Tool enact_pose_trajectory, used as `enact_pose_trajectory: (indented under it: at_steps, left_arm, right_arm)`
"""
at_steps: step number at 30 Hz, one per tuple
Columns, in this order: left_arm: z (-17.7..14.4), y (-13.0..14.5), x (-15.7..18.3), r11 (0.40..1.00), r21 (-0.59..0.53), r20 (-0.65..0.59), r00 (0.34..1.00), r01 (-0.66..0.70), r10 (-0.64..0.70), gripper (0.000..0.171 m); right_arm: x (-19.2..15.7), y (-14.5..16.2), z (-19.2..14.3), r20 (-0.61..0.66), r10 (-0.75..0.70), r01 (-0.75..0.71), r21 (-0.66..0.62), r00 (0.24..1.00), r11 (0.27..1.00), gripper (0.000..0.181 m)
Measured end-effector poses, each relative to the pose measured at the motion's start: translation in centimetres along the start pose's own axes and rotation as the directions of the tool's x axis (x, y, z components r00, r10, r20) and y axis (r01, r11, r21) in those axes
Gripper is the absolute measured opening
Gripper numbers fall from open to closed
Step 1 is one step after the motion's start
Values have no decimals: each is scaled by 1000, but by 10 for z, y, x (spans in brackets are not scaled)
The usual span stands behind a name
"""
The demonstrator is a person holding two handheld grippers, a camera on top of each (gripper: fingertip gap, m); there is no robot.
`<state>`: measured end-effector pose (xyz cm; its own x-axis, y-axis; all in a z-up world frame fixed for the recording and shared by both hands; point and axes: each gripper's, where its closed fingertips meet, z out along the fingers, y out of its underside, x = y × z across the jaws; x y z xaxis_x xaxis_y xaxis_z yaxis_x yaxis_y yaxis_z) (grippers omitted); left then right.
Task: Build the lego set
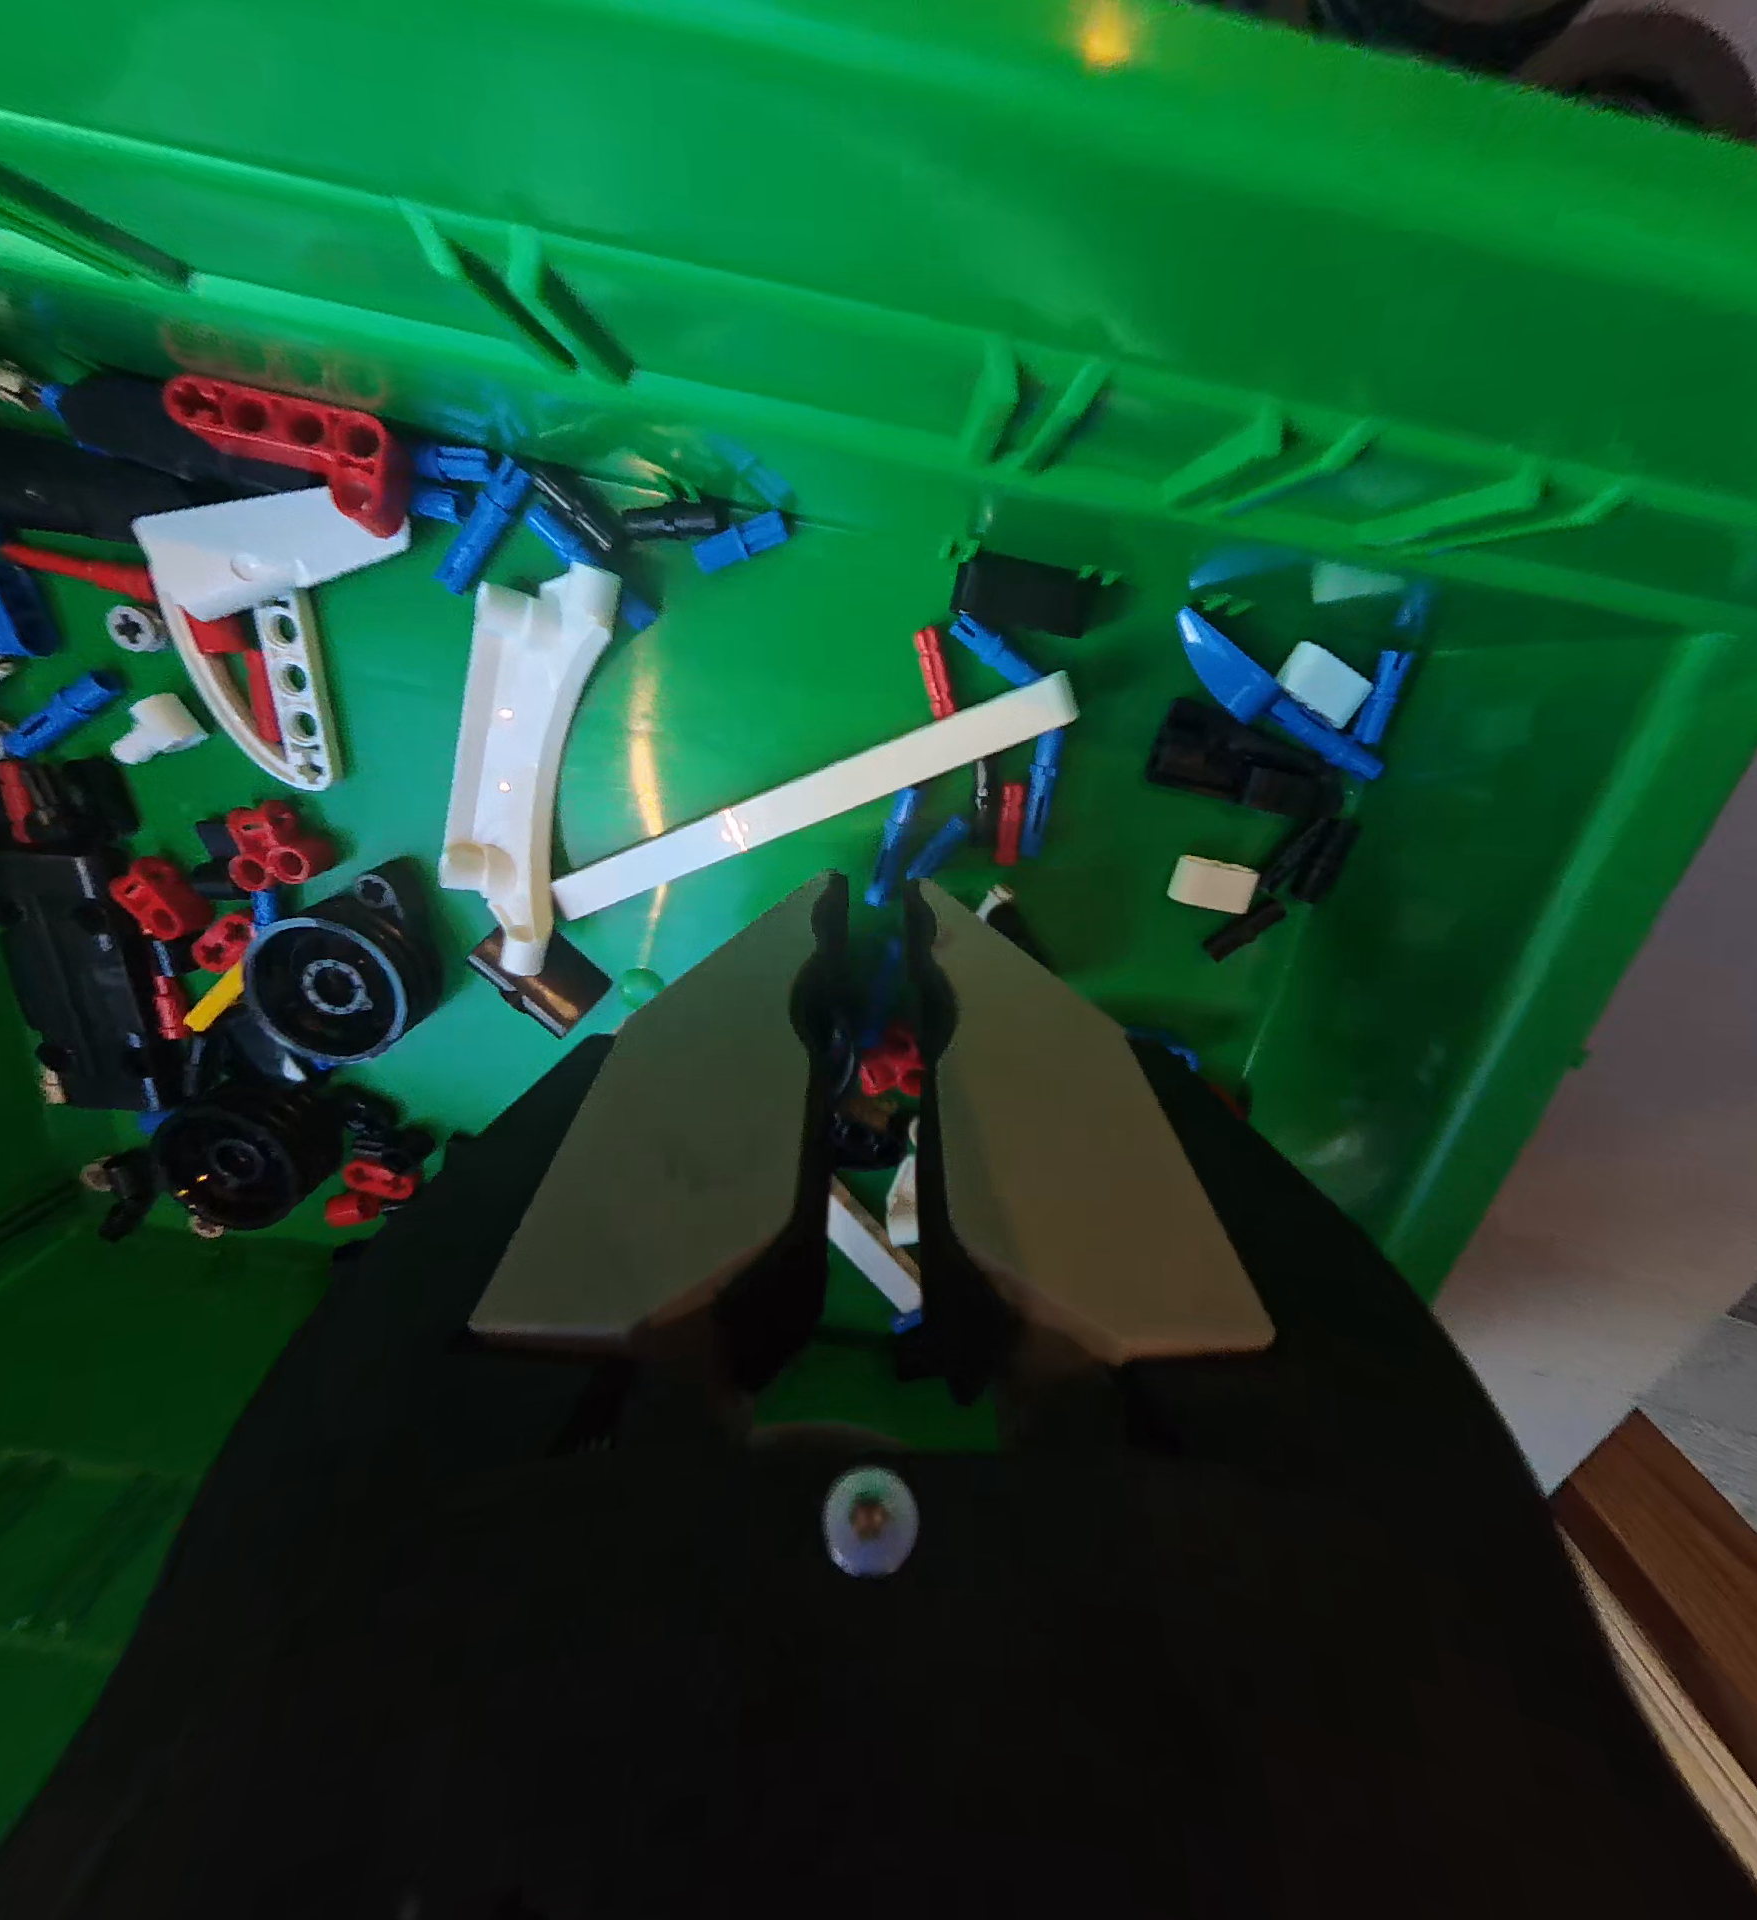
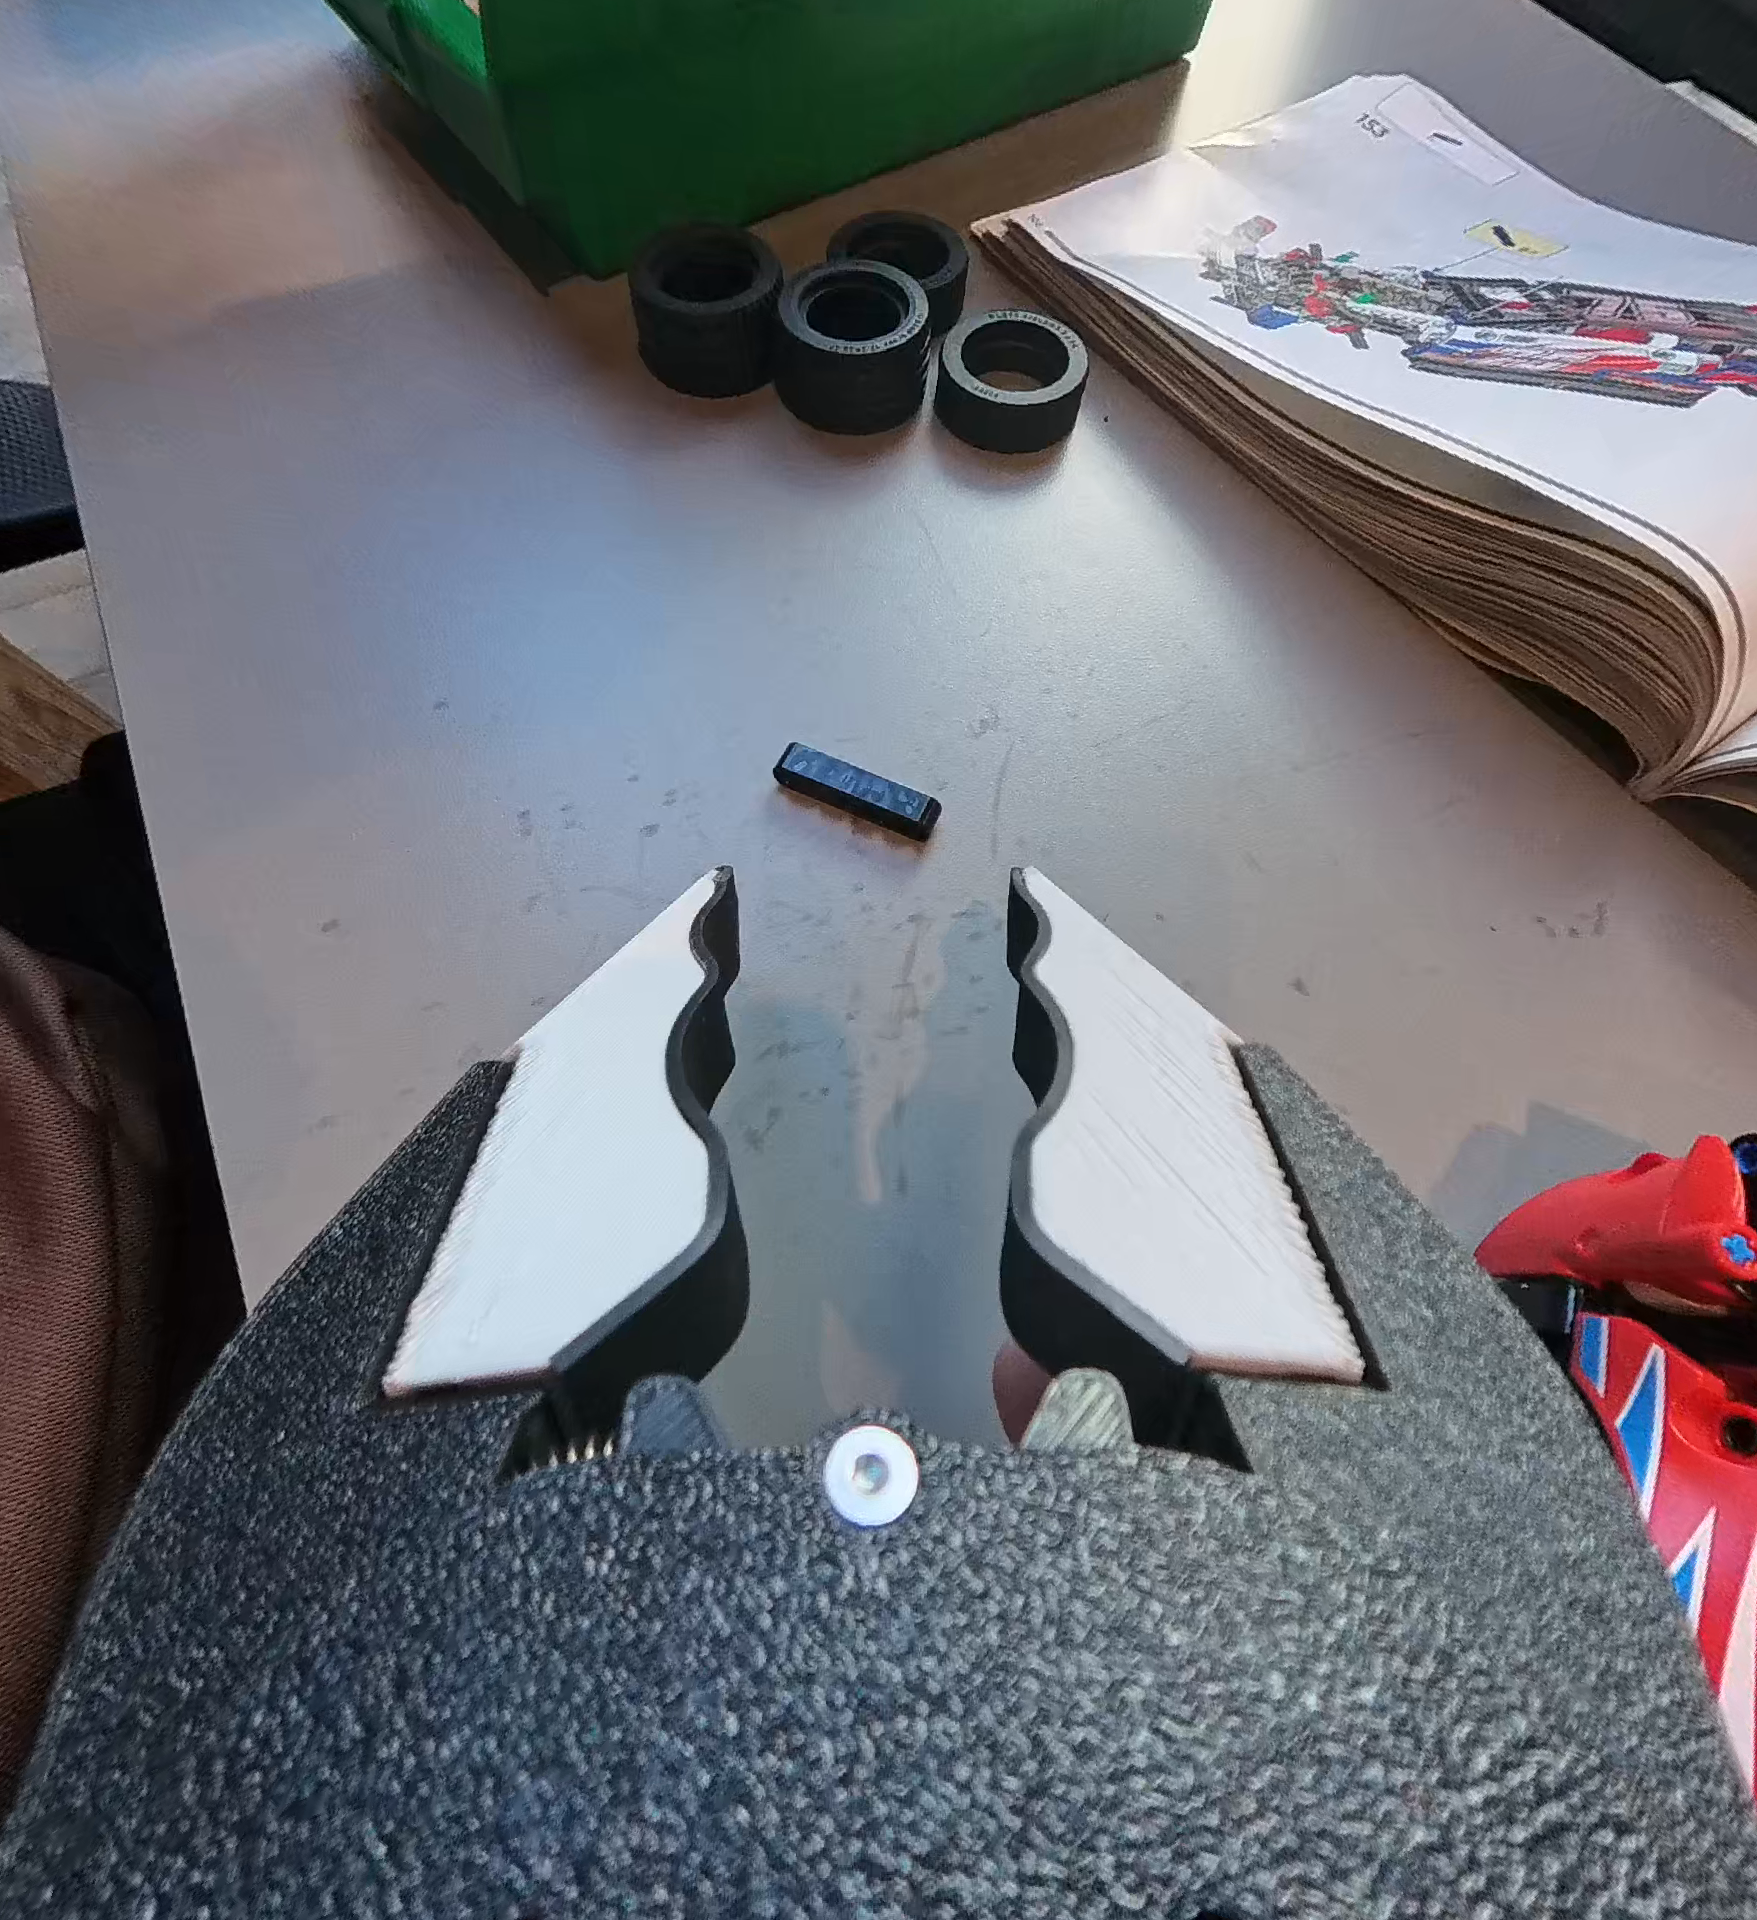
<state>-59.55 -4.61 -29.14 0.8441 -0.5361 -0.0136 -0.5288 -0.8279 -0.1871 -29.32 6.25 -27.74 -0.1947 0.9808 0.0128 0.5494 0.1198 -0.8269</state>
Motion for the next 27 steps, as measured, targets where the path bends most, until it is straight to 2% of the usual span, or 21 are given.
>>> enact_pose_trajectory:
  at_steps: [15,17,19,21,23,25,27]
  left_arm:
    - [4,-1,-2,1000,-7,59,998,-1,2,2]
    - [-4,-3,-8,999,30,102,994,27,-30,2]
    - [-27,-9,-17,992,105,177,980,70,-88,2]
    - [-60,-25,-21,970,226,242,959,90,-146,2]
    - [-94,-51,-10,935,343,259,948,89,-186,2]
    - [-118,-89,18,898,438,240,956,51,-171,2]
    - [-125,-129,50,874,486,219,967,8,-130,2]
  right_arm:
    - [-1,1,1,12,0,0,-8,1000,1000,50]
    - [-2,1,1,11,-3,3,-7,1000,1000,50]
    - [-2,1,1,9,-9,9,-9,1000,1000,49]
    - [-2,2,1,7,-15,16,-11,1000,1000,48]
    - [-3,2,1,6,-19,19,-12,1000,1000,48]
    - [-3,1,0,7,-21,21,-8,1000,1000,46]
    - [-3,0,-1,7,-23,23,4,1000,1000,42]
